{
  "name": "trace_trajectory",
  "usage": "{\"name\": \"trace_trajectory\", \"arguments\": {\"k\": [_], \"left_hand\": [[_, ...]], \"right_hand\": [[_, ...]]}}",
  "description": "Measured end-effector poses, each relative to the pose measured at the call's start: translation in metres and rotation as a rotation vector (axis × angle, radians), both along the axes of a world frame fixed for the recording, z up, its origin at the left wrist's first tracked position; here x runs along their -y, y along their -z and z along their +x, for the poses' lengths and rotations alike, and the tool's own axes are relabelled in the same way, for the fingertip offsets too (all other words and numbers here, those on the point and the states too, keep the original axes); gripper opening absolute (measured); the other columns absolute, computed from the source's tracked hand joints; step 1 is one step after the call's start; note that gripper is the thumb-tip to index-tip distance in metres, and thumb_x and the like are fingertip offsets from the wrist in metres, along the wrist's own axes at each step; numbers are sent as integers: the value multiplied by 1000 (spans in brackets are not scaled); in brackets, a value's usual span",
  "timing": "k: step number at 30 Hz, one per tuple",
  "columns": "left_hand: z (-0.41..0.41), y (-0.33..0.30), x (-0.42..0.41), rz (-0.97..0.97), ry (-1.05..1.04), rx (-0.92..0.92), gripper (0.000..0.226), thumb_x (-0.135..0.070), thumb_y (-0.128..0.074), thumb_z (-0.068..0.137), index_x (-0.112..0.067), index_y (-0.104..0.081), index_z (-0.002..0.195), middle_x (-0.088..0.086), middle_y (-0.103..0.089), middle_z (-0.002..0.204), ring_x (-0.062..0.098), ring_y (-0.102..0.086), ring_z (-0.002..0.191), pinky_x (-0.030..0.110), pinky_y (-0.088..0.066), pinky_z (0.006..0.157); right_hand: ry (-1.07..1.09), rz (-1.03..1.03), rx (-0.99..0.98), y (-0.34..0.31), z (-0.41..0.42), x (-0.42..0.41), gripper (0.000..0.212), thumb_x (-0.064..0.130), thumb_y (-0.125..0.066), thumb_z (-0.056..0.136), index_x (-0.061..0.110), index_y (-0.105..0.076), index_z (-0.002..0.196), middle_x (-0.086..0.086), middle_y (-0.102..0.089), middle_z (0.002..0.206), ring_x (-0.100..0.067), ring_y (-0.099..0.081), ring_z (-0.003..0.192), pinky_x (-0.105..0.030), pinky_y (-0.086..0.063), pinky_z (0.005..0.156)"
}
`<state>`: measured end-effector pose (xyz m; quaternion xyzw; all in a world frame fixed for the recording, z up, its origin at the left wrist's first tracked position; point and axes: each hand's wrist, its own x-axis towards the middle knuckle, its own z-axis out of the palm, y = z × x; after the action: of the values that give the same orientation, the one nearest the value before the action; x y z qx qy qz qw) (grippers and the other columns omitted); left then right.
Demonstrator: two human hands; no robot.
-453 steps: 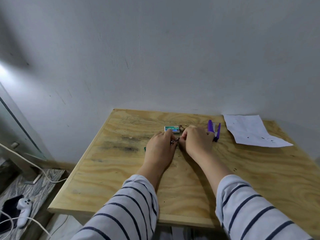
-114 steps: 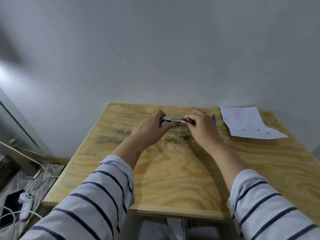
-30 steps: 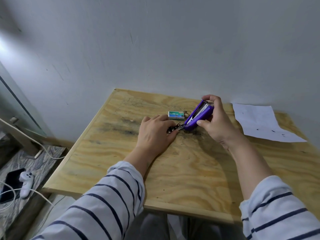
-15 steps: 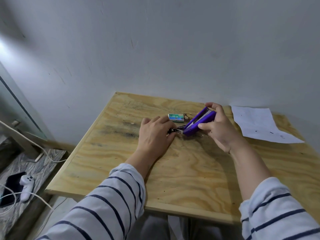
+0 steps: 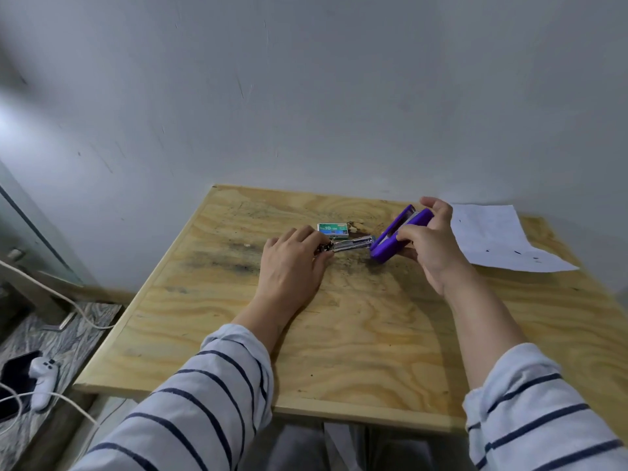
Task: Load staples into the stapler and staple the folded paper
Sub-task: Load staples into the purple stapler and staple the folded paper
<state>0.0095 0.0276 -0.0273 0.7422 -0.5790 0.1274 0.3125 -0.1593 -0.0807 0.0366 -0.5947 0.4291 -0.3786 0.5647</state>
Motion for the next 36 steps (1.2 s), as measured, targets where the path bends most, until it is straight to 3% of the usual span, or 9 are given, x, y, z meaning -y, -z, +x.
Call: {"name": "trace_trajectory", "arguments": {"k": [3, 11, 17, 19, 21, 25, 27, 31, 36], "left_hand": [[1, 0, 1, -13, 10, -25, 14, -33, -58, 89, -22, -61, 98, -6, -63, 98, 20, -59, 91, 34, -41, 73], [0, -2, -2, -54, 26, -25, 11, -30, -60, 88, -23, -60, 97, -7, -62, 99, 19, -59, 92, 32, -39, 73], [0, -2, -2, -53, 24, -16, 14, -33, -58, 90, -23, -60, 98, -7, -63, 100, 19, -59, 91, 33, -40, 73], [0, -2, -1, -53, 28, -19, 14, -33, -56, 90, -22, -59, 99, -7, -63, 100, 19, -59, 91, 34, -43, 73], [0, -3, -1, -53, 32, -19, 14, -32, -56, 91, -21, -59, 99, -6, -63, 101, 20, -59, 91, 35, -45, 74], [-1, -3, -2, -63, 40, -30, 14, -28, -58, 90, -20, -59, 101, -4, -63, 103, 21, -58, 92, 36, -44, 75], [-1, -3, -3, -69, 42, -42, 14, -27, -59, 90, -19, -59, 102, -3, -63, 103, 22, -58, 93, 36, -44, 76], [-2, -4, -3, -56, 23, -43, 16, -31, -58, 90, -22, -58, 104, -5, -61, 105, 21, -56, 96, 36, -43, 78], [-3, -6, -4, -10, -64, -53, 28, -42, -55, 90, -29, -53, 114, -9, -62, 111, 18, -56, 103, 38, -38, 88]], "right_hand": [[64, -77, -123, 2, -5, 5, 50, 3, -55, 85, 23, -28, 122, -6, -47, 109, -23, -53, 90, -41, -53, 80], [-65, -483, -946, 27, -5, 14, 60, 25, -56, 90, 27, -29, 144, -8, -44, 137, -31, -47, 117, -33, -40, 83], [-21, -559, -1134, 36, -1, 14, 53, 36, -49, 94, 29, -34, 144, -8, -40, 140, -30, -40, 121, -38, -42, 90], [24, -599, -1069, 31, -1, 12, 47, 41, -45, 95, 30, -40, 140, -8, -44, 137, -30, -41, 122, -39, -42, 92], [52, -588, -818, 21, 2, 8, 42, 43, -43, 95, 26, -50, 132, -4, -53, 128, -22, -48, 116, -34, -43, 89], [-216, -223, -439, -1, 9, -7, 37, 43, -50, 93, 20, -61, 119, 12, -59, 114, -11, -55, 99, -29, -43, 85], [-267, -177, -384, -4, 10, -9, 24, 31, -59, 90, 19, -69, 108, 2, -71, 102, -13, -63, 80, -32, -51, 79], [-222, -202, -313, -5, 11, -10, 12, 17, -64, 87, 18, -72, 97, 1, -73, 80, -5, -65, 60, -18, -51, 59], [-203, -305, -296, -6, 11, -11, 9, 15, -65, 87, 20, -71, 91, 3, -72, 76, -4, -66, 62, -23, -56, 70]]}}
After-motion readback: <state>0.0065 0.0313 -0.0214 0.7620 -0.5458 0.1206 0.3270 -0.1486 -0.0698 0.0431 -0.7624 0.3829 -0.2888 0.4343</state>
